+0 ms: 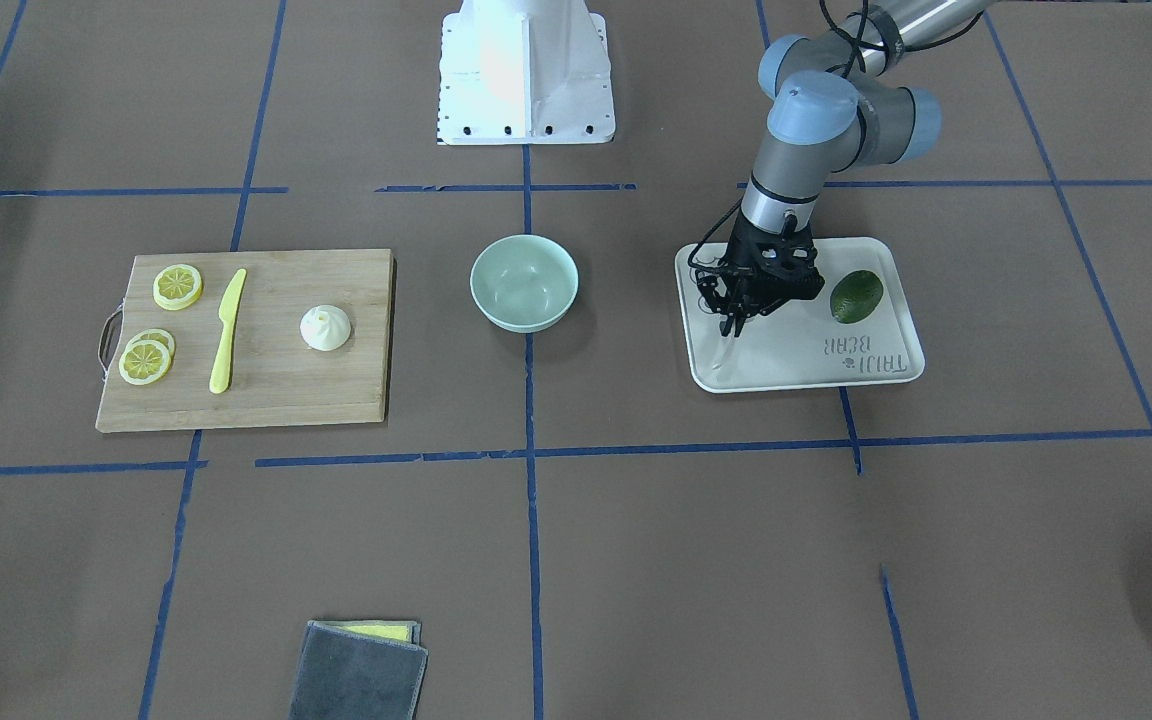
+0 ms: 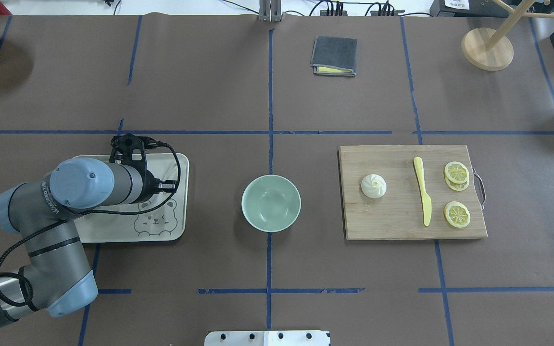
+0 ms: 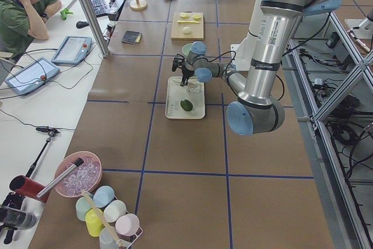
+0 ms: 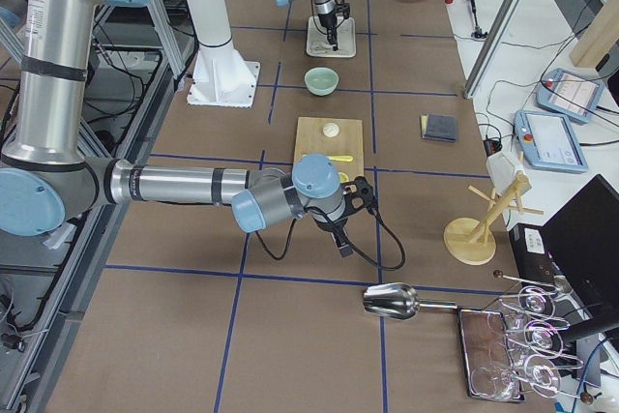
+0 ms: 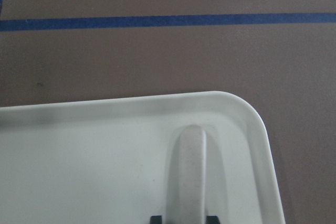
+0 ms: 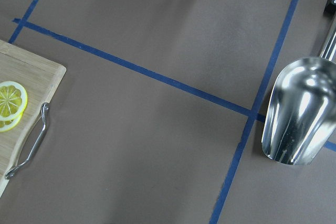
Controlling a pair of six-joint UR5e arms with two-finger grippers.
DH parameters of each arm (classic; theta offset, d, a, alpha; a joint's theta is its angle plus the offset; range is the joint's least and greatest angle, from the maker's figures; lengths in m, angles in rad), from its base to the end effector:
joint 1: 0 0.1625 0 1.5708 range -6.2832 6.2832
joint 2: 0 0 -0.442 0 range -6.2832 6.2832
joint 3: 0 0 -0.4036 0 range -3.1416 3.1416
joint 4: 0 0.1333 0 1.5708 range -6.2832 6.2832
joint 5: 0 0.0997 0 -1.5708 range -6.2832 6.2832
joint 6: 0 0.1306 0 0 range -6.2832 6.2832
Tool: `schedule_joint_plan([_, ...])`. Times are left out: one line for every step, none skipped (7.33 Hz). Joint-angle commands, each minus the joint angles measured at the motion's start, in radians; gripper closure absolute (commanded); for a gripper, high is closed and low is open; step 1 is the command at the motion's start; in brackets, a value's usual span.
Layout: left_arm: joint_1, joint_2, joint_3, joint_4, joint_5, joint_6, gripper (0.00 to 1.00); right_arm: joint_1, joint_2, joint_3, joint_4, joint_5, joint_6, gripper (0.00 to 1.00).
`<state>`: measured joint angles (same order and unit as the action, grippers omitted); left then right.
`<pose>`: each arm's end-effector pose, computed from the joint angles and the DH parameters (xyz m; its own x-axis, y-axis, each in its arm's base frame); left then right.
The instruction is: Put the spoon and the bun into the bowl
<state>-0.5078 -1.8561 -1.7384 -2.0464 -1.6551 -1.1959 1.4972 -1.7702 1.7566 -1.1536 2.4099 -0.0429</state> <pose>0.5096 -0.4235 0.4081 0.6429 0.0598 -0.7636 0.2044 0.9474 0.2463 0.0035 -0.4434 0.6423 0.6413 -0.3796 0.6668 0.0952 0.9017 0.4217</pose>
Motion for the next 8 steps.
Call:
schedule_joint_plan([-0.003,-0.001,-0.022,0.000,0.000,-0.030,1.00,0.000,0.000,0.001,0.000,0.000,0.000,0.00])
schedule_joint_plan([-0.002,-0.005,-0.048,0.005,0.000,-0.098,1.00,0.000,0.000,0.001,0.000,0.000,0.000,0.00])
schedule_joint_plan([-0.002,-0.052,-0.062,0.059,0.000,-0.185,1.00,0.000,0.000,0.001,0.000,0.002,0.000,0.00])
schedule_joint_plan([0.005,-0.155,-0.063,0.200,0.001,-0.273,1.00,0.000,0.000,0.001,0.000,0.000,0.000,0.00])
schedule_joint_plan([0.018,-0.284,-0.061,0.374,0.001,-0.372,1.00,0.000,0.000,0.001,0.000,0.000,0.000,0.00])
schedule_joint_plan([0.053,-0.358,-0.044,0.450,0.015,-0.489,1.00,0.000,0.000,0.001,0.000,0.000,0.000,0.00])
schedule_joint_plan([0.086,-0.403,-0.014,0.459,0.044,-0.534,1.00,0.000,0.000,0.001,0.000,0.000,0.000,0.00])
schedule_joint_plan([0.095,-0.463,0.044,0.460,0.051,-0.577,1.00,0.000,0.000,0.001,0.000,0.002,0.000,0.00])
